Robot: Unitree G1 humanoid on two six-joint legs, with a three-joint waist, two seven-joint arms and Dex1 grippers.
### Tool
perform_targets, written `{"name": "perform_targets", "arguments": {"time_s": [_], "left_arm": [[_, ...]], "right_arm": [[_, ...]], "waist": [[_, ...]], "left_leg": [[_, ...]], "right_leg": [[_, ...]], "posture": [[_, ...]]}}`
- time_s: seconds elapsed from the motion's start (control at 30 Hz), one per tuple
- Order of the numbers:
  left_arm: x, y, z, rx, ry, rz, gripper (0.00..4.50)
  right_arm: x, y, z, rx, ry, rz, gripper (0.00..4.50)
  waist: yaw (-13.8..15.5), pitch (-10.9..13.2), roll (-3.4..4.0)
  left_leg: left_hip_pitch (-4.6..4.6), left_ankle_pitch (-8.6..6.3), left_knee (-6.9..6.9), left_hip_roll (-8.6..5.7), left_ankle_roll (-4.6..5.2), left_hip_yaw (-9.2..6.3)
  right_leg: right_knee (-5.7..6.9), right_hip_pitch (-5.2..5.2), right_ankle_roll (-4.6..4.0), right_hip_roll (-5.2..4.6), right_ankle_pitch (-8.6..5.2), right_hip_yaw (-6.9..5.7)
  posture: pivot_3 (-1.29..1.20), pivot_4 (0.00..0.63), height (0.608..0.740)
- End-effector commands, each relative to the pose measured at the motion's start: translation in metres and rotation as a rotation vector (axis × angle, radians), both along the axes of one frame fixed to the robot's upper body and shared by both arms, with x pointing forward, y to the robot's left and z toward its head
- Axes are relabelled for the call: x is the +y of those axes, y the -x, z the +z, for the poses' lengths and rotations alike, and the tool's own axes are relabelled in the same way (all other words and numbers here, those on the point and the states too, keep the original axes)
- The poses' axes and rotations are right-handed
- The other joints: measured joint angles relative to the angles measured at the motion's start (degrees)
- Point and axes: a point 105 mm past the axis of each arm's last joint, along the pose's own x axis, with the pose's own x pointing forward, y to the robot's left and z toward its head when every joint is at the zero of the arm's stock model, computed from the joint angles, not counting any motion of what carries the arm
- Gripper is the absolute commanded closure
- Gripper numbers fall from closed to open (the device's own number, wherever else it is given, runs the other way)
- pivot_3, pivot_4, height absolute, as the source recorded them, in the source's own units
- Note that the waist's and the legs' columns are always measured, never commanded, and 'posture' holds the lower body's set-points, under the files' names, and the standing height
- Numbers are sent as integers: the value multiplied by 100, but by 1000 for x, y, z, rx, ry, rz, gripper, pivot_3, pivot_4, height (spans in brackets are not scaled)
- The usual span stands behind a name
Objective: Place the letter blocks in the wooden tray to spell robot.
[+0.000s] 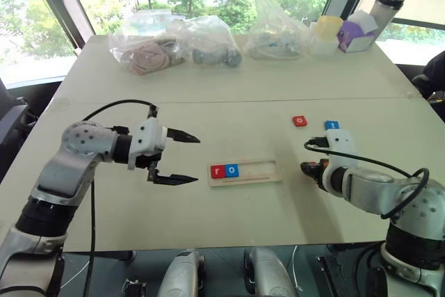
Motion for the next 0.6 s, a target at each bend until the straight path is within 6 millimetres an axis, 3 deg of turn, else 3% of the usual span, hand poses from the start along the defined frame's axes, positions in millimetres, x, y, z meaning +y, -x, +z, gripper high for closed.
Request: {"name": "perform_targets", "arguments": {"time_s": [0.03,0.3,0.33,0.4,0.5,0.6], "left_arm": [[0,2,7,-51,-10,-5,0],[-2,2,7,-54,3,5,0],[-2,2,7,-54,4,6,0],[-2,2,7,-54,5,7,0],[-3,2,7,-56,9,10,0],[-4,1,7,-57,13,11,0]], "right_arm": [[-3,3,6,4,-3,-32,3308],[-3,14,5,120,1,-73,3308],[-2,15,5,124,-2,-73,2508],[0,14,6,122,0,-66,1995],[1,12,8,116,-2,-65,590],[3,9,11,105,-1,-54,590]], "waist": [[11,0,0],[-7,2,-5],[-7,2,-5],[1,2,-5],[8,2,-5],[13,2,-5]], "left_leg": [[0,0,0,0,0,0],[0,0,2,6,1,4],[1,0,3,10,1,4],[1,0,3,13,1,4],[0,0,4,15,1,4],[1,0,6,15,1,5]], "right_leg": [[-1,0,-2,0,-1,0],[-14,7,-11,5,-9,4],[-15,7,-11,8,-10,4],[-15,7,-11,12,-10,6],[-16,7,-12,14,-11,6],[-17,7,-12,13,-11,7]], "posture": [[0,150,740],[0,150,740],[0,150,740],[0,150,740],[0,150,740],[0,150,740]]}}
